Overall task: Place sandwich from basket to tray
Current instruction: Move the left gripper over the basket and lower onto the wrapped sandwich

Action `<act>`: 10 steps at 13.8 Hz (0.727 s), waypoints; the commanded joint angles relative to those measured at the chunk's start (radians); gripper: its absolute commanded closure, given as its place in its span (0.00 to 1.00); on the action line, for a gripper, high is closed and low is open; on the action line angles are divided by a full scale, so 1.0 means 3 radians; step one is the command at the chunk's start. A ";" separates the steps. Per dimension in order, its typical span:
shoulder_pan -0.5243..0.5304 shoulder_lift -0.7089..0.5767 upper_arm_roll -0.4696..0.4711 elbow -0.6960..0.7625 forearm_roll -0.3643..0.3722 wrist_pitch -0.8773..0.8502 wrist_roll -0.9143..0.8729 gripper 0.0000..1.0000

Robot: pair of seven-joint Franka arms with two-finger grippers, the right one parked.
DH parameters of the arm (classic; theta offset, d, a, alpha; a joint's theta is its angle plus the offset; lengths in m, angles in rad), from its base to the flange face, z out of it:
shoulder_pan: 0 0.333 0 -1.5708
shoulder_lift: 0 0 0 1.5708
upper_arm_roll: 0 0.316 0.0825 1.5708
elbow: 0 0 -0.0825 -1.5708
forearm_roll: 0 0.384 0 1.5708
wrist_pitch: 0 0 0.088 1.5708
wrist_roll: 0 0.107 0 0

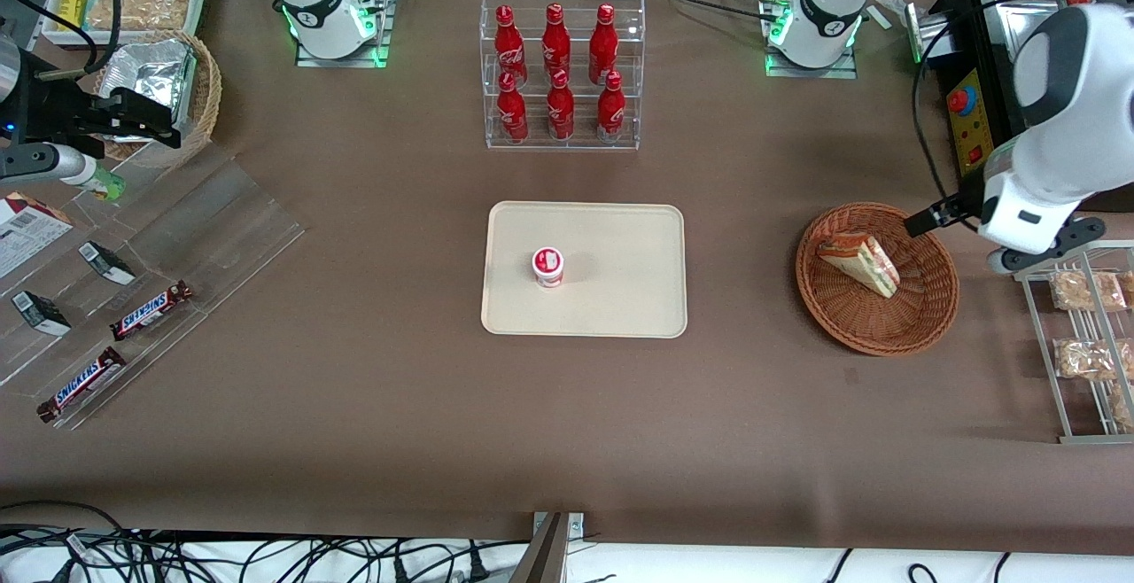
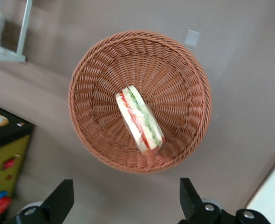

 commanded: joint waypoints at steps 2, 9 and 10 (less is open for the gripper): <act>0.0013 -0.0090 -0.0022 -0.0502 0.0063 0.0498 -0.0543 0.00; 0.0018 0.0058 -0.0017 -0.1091 0.0169 0.1573 -0.1100 0.00; 0.0018 0.0114 -0.0022 -0.1097 0.0332 0.1629 -0.1248 0.00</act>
